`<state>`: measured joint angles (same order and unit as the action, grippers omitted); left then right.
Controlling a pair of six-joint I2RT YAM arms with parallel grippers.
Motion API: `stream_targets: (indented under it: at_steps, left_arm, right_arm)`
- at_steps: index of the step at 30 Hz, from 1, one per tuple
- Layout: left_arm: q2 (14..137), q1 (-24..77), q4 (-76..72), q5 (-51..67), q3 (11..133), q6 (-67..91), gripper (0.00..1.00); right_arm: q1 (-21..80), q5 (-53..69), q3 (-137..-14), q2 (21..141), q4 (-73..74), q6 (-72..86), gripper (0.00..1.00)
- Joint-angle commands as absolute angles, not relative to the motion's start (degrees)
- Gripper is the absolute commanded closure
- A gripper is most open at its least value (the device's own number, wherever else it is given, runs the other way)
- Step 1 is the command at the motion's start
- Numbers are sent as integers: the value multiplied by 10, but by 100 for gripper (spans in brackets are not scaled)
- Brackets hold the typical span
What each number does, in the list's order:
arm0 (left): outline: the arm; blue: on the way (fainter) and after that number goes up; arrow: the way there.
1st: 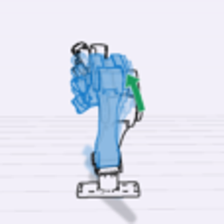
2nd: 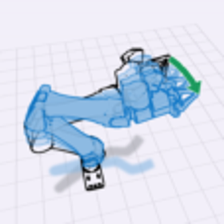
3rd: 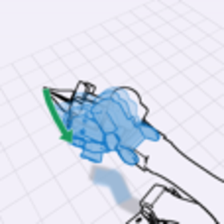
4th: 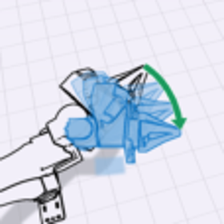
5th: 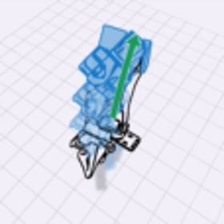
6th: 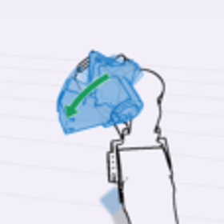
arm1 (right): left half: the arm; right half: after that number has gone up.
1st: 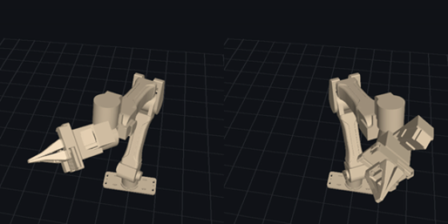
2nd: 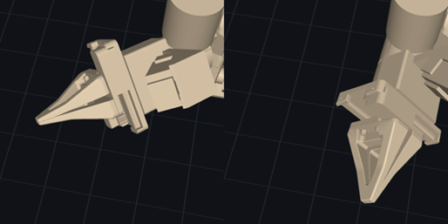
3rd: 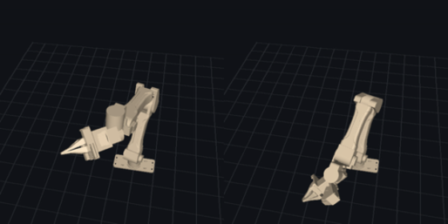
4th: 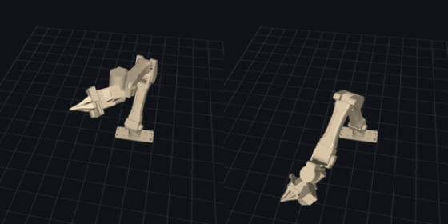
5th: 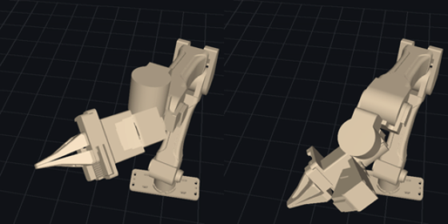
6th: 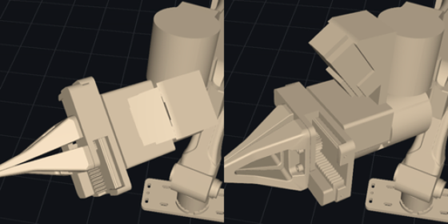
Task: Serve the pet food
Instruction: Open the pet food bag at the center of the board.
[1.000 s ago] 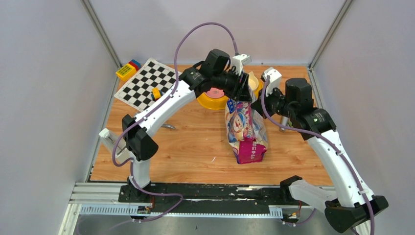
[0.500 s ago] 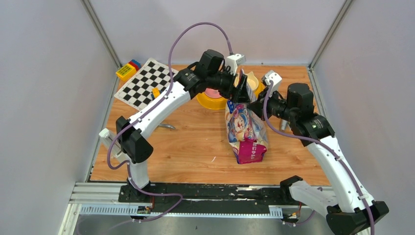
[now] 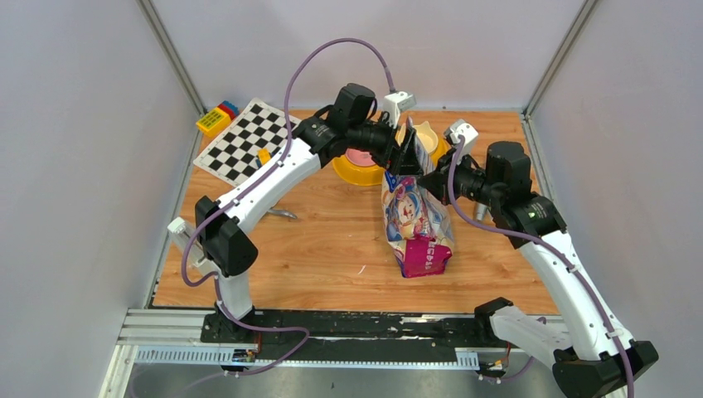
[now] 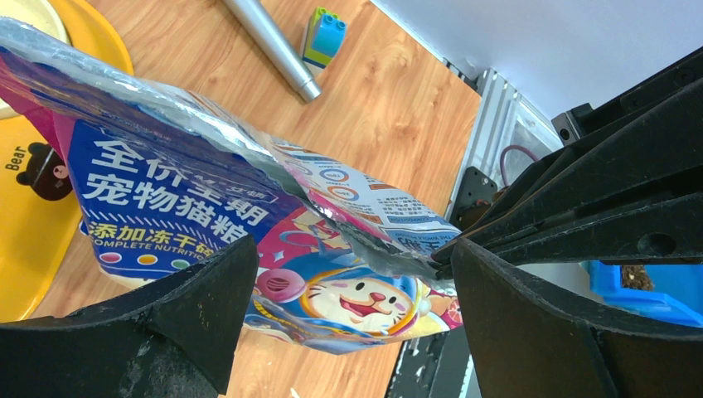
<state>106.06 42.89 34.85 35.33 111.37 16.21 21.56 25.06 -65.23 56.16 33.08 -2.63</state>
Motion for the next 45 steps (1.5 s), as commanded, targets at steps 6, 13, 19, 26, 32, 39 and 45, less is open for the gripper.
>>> stream_targets:
  at_steps: [6, 13, 19, 26, 32, 39, 45]
  left_arm:
    - [1038, 443, 335, 438, 1116, 177, 5]
    - [1008, 435, 306, 440, 1069, 196, 10]
    - [1000, 418, 279, 459, 1052, 217, 21]
    - [994, 401, 235, 498, 1025, 251, 27]
    - [1011, 400, 229, 483, 1024, 262, 29]
    - [1047, 401, 230, 479, 1042, 277, 32]
    - [1064, 401, 233, 488, 1062, 283, 32]
  right_arm:
    - [212, 252, -661, 568, 336, -6, 100]
    - [200, 234, -661, 575, 335, -3, 100]
    - [185, 242, -662, 583, 335, 18, 100]
    - [176, 237, -661, 581, 335, 20, 100]
    - [169, 251, -662, 579, 336, 24, 100]
    - [167, 277, -655, 575, 336, 24, 100]
    - [167, 298, -649, 573, 335, 21, 100]
